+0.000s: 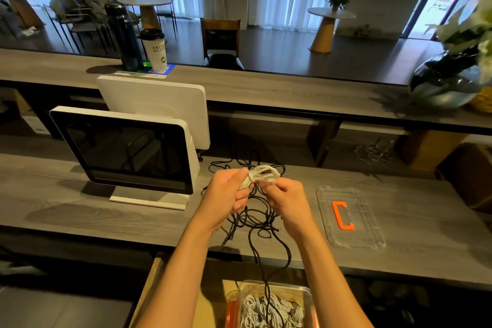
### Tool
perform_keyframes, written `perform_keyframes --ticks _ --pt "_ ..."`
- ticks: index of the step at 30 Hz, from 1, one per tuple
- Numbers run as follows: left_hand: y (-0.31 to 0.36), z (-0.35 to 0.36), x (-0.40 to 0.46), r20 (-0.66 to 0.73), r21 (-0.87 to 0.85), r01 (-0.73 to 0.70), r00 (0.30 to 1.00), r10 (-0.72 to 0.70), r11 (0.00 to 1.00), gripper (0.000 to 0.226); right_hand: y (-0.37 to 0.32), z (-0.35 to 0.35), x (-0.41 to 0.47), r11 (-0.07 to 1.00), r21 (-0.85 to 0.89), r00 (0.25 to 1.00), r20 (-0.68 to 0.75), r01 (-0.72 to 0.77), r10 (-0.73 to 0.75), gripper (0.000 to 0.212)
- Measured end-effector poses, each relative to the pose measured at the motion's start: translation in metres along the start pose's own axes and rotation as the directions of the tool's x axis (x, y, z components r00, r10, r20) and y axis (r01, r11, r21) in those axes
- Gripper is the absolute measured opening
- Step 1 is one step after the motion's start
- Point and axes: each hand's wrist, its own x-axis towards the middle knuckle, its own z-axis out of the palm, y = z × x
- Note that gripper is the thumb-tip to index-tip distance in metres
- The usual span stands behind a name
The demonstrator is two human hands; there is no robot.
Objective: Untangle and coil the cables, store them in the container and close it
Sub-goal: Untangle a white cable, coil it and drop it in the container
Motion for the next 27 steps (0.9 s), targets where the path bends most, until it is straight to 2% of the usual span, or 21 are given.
perform_keyframes --ticks 2,4,6,8,10,12,14,15,17,19,21,23,25,27 --pt "-0.003 0.001 0.003 -0.107 -0.068 0.030 0.994 -0.038 0.997 0.038 0.001 0.008 -0.001 0.998 -0.034 0.997 0.046 0.061 -0.059 0.029" --pt "-0.006 0.000 0.007 -0.222 -0.028 0.043 0.974 -0.048 0.999 0.039 0.000 0.014 -0.003 0.994 -0.063 0.993 0.081 0.090 -0.085 0.030" --pt "-0.009 0.000 0.011 -0.318 0.186 0.040 0.948 0.021 0.982 0.040 -0.004 0.019 -0.005 0.999 -0.029 0.998 0.047 0.045 -0.044 0.029" --pt "-0.010 0.003 0.010 -0.339 0.447 0.011 0.928 0.157 0.894 0.040 -0.008 0.024 -0.005 0.996 0.023 0.995 -0.053 -0.085 0.086 0.040" --pt "-0.011 0.006 0.008 -0.260 0.631 -0.045 0.928 0.266 0.775 0.037 -0.010 0.026 -0.003 0.975 0.031 0.963 -0.152 -0.220 0.222 0.050" --pt "-0.013 0.006 0.008 -0.125 0.777 -0.115 0.935 0.331 0.619 0.030 -0.010 0.025 -0.001 0.947 0.033 0.925 -0.207 -0.320 0.320 0.054" --pt "-0.017 0.004 0.007 0.035 0.885 -0.209 0.921 0.388 0.416 0.025 -0.010 0.022 -0.001 0.921 0.063 0.898 -0.205 -0.384 0.388 0.053" --pt "-0.017 0.004 0.006 0.093 0.897 -0.251 0.912 0.400 0.363 0.022 -0.011 0.020 -0.002 0.905 0.107 0.887 -0.183 -0.411 0.424 0.052" --pt "-0.019 0.003 0.007 0.116 0.887 -0.272 0.913 0.391 0.373 0.019 -0.013 0.016 -0.004 0.875 0.176 0.871 -0.128 -0.450 0.474 0.048" --pt "-0.017 0.003 0.013 0.019 0.881 -0.161 0.952 0.306 0.445 0.026 -0.013 0.012 -0.005 0.893 0.097 0.892 -0.068 -0.440 0.447 0.043" --pt "-0.015 -0.003 0.021 -0.109 0.844 -0.022 0.971 0.211 0.537 0.034 -0.014 0.006 -0.007 0.935 -0.086 0.936 0.048 -0.343 0.348 0.032" --pt "-0.015 -0.010 0.023 -0.155 0.803 0.014 0.970 0.185 0.596 0.035 -0.017 0.001 -0.011 0.940 -0.265 0.945 0.189 -0.213 0.267 0.024" --pt "-0.016 -0.014 0.022 -0.171 0.773 0.037 0.974 0.151 0.633 0.037 -0.021 -0.005 -0.010 0.897 -0.426 0.938 0.248 -0.118 0.241 0.022" --pt "-0.018 -0.016 0.021 -0.161 0.773 0.066 0.983 0.094 0.631 0.037 -0.026 -0.009 -0.009 0.780 -0.625 0.951 0.247 0.012 0.184 0.019"
